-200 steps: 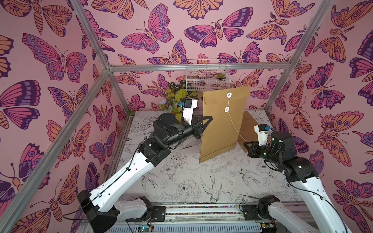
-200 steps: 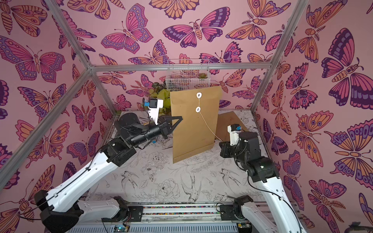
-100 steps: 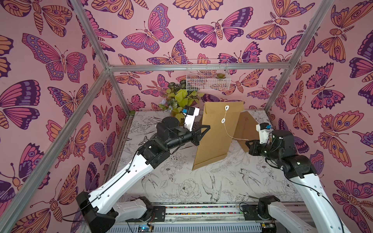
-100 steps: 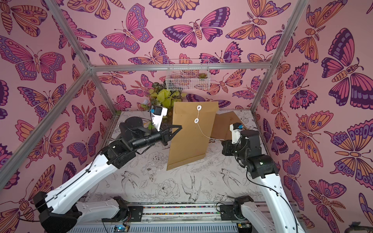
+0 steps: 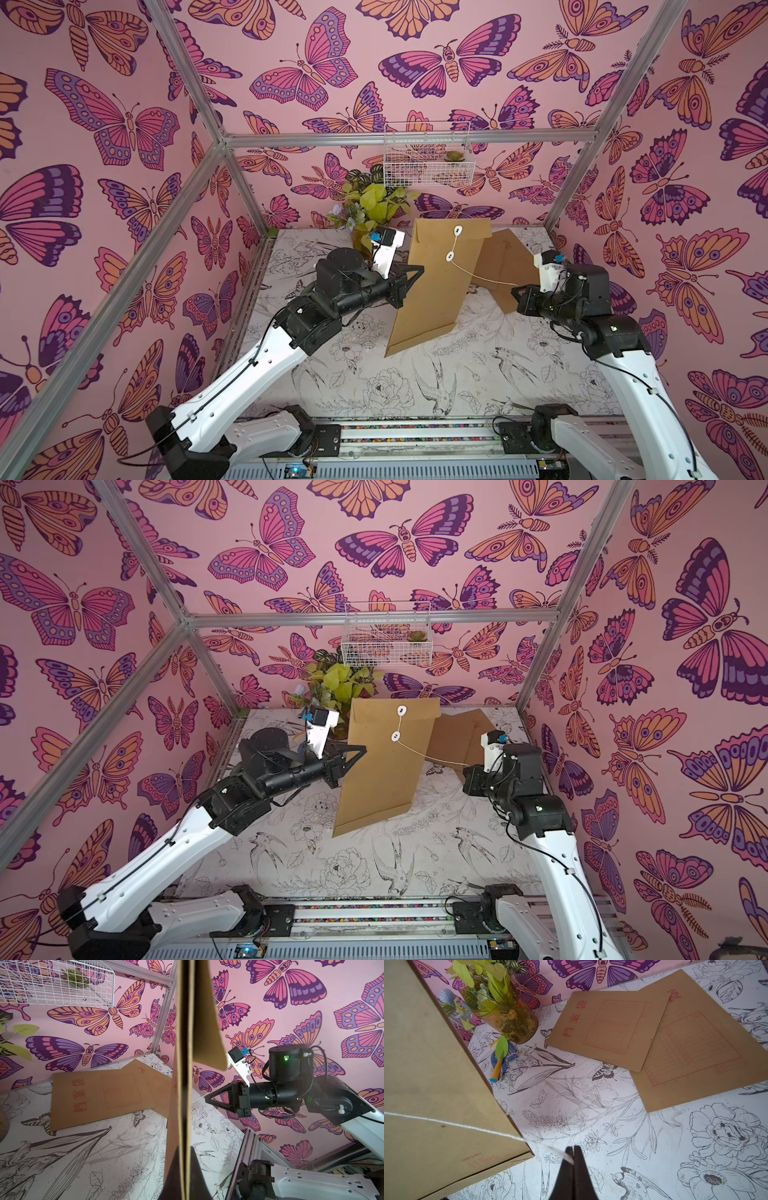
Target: Open the file bag
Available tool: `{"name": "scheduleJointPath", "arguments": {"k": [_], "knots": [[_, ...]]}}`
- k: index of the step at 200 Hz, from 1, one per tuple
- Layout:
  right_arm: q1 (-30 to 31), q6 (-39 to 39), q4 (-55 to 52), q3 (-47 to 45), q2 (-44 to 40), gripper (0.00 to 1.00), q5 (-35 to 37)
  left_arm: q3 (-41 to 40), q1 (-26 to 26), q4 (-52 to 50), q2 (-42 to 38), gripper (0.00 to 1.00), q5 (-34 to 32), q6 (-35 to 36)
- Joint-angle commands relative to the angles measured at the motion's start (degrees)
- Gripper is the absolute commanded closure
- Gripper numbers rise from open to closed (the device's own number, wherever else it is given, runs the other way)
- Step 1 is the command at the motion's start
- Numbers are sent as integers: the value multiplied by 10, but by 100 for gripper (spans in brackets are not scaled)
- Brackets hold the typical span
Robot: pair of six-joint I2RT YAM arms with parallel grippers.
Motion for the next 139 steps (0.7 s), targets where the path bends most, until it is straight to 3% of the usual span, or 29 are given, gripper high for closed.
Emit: {"name": "scheduleJointPath", "arguments": {"k": [1, 139], "knots": [[-7, -11, -3, 5, 0, 100, -2, -8, 4, 9, -20, 99, 3, 12], [-54, -5, -9, 28, -16, 100, 23, -21, 4, -30, -37, 99, 26, 34]]}}
